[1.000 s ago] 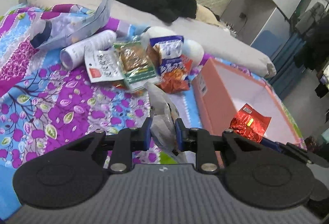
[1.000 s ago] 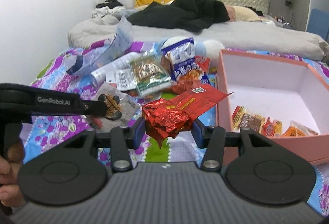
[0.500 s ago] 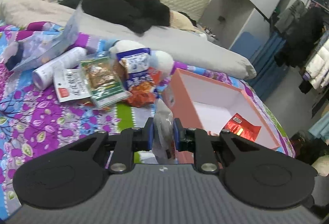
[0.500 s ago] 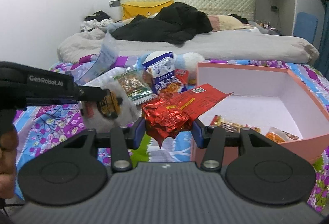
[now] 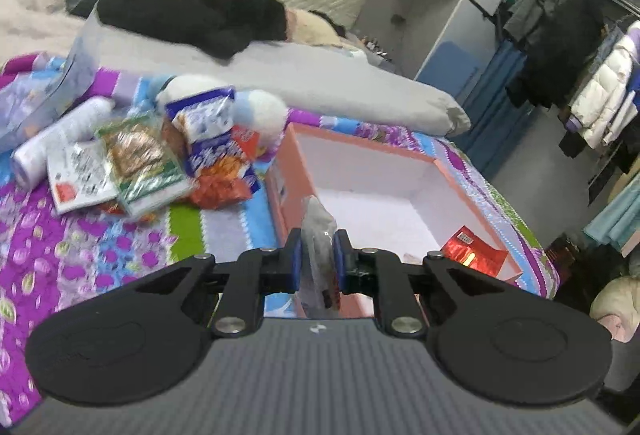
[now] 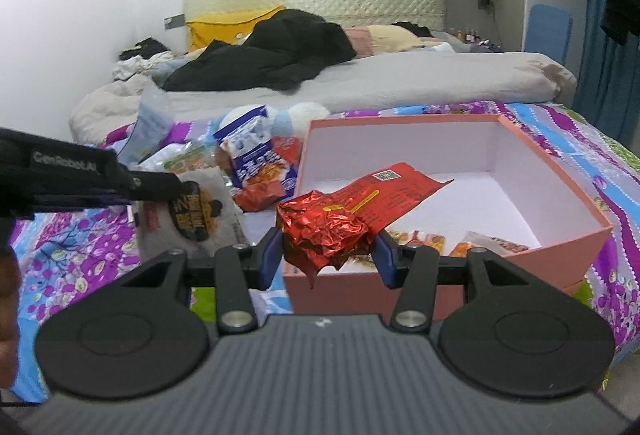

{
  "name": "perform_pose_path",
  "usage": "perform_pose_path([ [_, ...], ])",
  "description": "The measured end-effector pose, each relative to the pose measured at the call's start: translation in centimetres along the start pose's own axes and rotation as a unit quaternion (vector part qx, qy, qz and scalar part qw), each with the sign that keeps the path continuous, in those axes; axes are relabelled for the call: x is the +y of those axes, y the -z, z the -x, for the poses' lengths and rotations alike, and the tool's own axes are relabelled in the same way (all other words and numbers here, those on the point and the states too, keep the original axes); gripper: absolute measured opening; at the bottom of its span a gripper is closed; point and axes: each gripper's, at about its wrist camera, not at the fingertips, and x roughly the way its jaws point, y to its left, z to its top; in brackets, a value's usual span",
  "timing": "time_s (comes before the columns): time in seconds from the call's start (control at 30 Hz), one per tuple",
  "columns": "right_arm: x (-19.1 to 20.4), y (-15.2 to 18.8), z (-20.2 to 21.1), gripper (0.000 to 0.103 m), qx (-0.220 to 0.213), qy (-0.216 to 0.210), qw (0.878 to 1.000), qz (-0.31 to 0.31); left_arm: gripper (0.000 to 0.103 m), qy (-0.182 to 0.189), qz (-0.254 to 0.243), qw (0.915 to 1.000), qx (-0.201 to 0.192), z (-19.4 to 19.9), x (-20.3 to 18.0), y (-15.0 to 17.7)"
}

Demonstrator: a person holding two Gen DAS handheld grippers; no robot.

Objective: Organize snacks
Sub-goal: 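Carry clear packet with left tool while right tool carries red foil packet over box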

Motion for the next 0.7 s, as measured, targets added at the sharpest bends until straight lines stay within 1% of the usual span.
perform_pose_path([
  [0.17, -1.3, -1.2, -0.7, 0.051, -0.010, 0.015, 1.000, 0.001, 0.018, 0.019, -0.023, 0.9995, -0.010, -1.1, -1.9, -2.3],
  [0.27, -2.2, -2.0, -1.8, 0.051, -0.013, 0.018, 1.000, 0.005, 0.018, 0.033, -0.043, 0.9985, -0.005, -2.8, -3.2, -3.6],
  [0.4, -3.8, -3.1, -3.6, 0.051, -0.009, 0.027, 1.000, 0.008, 0.018, 0.037, -0.071, 0.9968, 0.009, -5.8, -4.9, -5.0],
  [0.6, -6.4, -4.5, -7.1, 0.051, 0.027, 0.037, 0.999, -0.004, 0.018, 0.032, -0.077, 0.9949, 0.057, -11.4, -6.2, -7.0],
  [0.7, -7.6, -5.1, -9.0, 0.051, 0.060, 0.036, 0.998, -0.008, 0.018, 0.030, -0.090, 0.9921, 0.082, -13.8, -6.7, -7.4],
])
